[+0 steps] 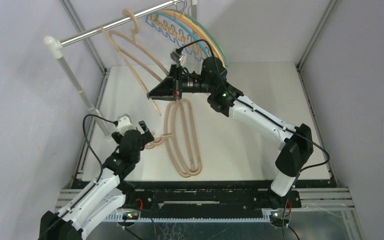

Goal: Organize the hangers

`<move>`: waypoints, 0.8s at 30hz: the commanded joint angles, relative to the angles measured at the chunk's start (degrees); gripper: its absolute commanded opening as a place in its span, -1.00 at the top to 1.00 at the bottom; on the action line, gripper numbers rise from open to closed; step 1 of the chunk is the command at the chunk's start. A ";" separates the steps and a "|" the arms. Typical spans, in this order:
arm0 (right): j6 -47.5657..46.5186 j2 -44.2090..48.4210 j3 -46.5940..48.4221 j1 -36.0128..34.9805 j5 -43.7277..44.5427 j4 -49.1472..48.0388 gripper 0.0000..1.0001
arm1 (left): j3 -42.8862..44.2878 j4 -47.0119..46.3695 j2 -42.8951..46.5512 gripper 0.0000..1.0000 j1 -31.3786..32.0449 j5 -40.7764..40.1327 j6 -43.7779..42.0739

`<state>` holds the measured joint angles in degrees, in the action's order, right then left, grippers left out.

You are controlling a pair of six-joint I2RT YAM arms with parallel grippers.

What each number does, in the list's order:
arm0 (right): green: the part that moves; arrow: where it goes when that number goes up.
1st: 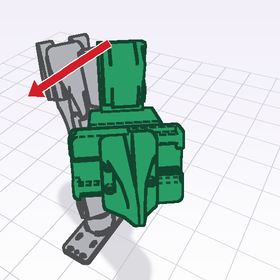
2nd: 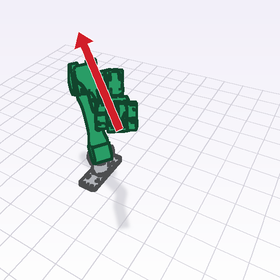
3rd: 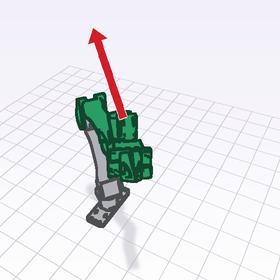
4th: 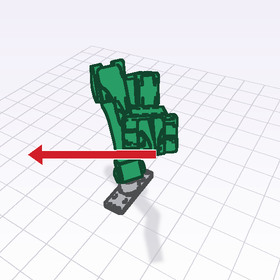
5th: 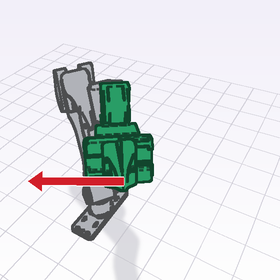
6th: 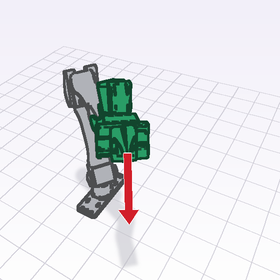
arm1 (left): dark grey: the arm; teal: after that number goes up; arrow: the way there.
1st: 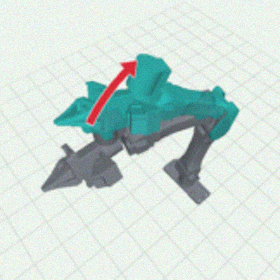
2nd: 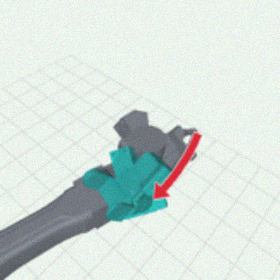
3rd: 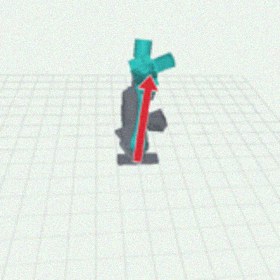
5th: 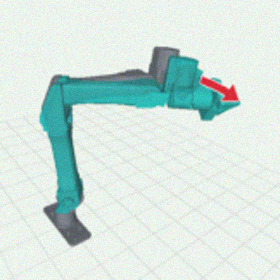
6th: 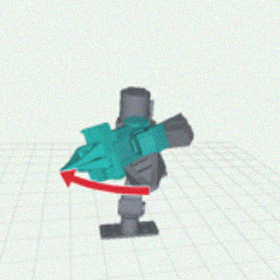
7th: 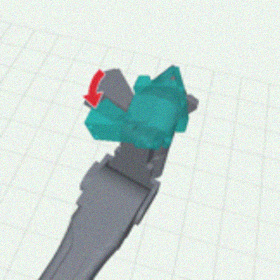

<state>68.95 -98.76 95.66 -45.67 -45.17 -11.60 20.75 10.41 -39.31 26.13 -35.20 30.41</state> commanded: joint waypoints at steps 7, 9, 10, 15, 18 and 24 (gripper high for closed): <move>2.36 -2.59 9.41 0.67 -0.31 -7.03 0.94 | 0.43 -2.57 -0.52 -0.99 0.24 -0.22 -0.65; 2.42 -4.54 11.91 0.75 -0.04 -5.99 0.94 | 0.41 -2.55 -0.41 -0.99 0.25 -0.13 -0.55; 2.51 -5.58 13.02 0.76 0.19 -5.45 0.94 | 0.34 -2.49 -0.22 -0.99 0.25 -0.09 -0.53; 1.59 -8.87 15.07 0.76 2.58 -3.10 0.94 | -0.19 -1.80 1.19 -0.99 0.23 -0.68 -0.55; -0.21 -9.42 14.80 0.71 3.84 -0.65 0.94 | -0.51 -1.17 2.08 -0.99 0.24 -1.03 -0.70; -4.59 -7.99 12.42 0.67 6.60 2.90 0.72 | -0.85 -1.09 2.57 -0.99 0.24 -1.04 -0.45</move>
<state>68.55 -109.47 108.12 -45.23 -41.17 -8.75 20.67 10.41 -37.17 26.13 -35.42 30.41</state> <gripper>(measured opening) 0.159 0.994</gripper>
